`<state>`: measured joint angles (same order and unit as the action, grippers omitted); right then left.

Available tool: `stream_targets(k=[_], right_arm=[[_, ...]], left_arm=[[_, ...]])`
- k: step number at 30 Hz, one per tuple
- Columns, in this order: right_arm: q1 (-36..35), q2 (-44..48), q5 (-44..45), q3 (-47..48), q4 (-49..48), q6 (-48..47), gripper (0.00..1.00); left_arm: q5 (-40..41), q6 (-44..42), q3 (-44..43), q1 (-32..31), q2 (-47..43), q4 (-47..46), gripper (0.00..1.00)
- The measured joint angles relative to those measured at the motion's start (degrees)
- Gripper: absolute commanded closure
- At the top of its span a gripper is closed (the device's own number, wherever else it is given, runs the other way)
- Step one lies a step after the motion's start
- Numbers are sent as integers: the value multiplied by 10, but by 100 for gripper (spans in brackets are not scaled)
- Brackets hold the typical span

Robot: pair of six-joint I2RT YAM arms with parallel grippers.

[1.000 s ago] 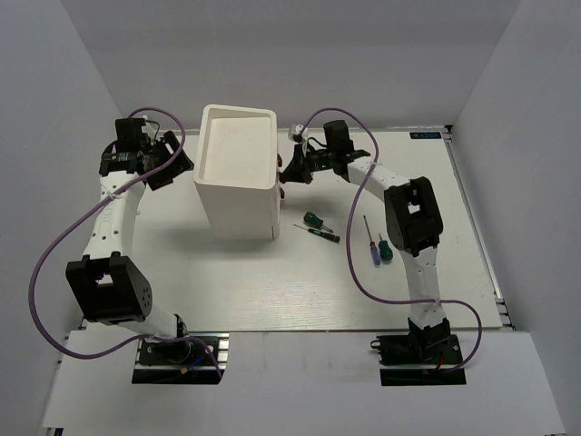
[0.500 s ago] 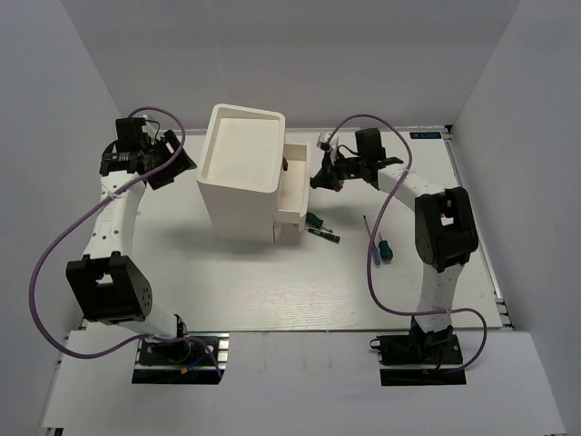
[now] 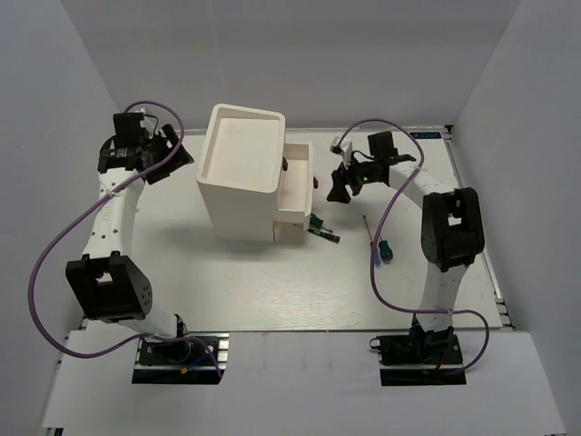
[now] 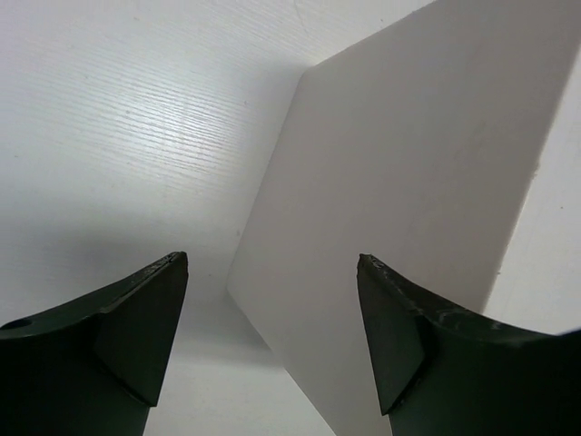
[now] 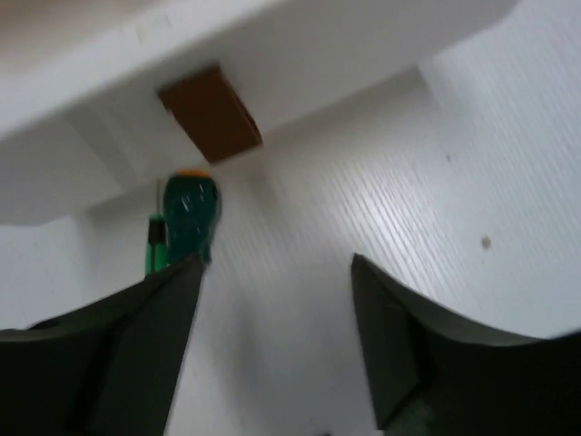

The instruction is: Sort the tools into containers

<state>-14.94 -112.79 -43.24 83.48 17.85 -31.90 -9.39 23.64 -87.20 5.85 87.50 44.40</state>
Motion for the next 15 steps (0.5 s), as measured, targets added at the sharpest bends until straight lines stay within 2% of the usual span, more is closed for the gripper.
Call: stream_targets(k=[2, 3, 4, 5, 6, 7, 8, 9, 10, 11, 13, 15], right_arm=[[7, 11, 22, -16, 32, -23, 47], [10, 20, 33, -28, 52, -34, 59], [12, 28, 40, -39, 68, -44, 61], [13, 37, 47, -52, 81, -46, 61], [11, 45, 51, -65, 91, -45, 58], [8, 51, 55, -76, 96, -43, 53], [0, 53, 59, -86, 96, -36, 44], [-4, 53, 61, -88, 96, -30, 39], [-13, 53, 64, -90, 94, -21, 35], [-22, 52, 66, -91, 94, -12, 32], [-40, 51, 67, -91, 86, 5, 31], [-56, 47, 67, -91, 76, 24, 29]], left_arm=[[16, -11, -9, 0, -2, 2, 23], [23, -16, -10, 0, -7, 1, 54], [31, -18, -10, 0, -14, 2, 74], [37, -25, -10, 0, -23, 2, 84], [44, -31, -8, 0, -36, 0, 87], [47, -37, -4, 0, -51, -3, 84], [51, -41, 2, 0, -70, -5, 65], [52, -45, 6, 0, -88, -7, 65], [54, -45, 8, 0, -106, -7, 43], [56, -49, 11, 0, -123, -9, 37], [56, -51, 20, 0, -149, -12, 29], [56, -52, 36, 0, -167, -13, 29]])
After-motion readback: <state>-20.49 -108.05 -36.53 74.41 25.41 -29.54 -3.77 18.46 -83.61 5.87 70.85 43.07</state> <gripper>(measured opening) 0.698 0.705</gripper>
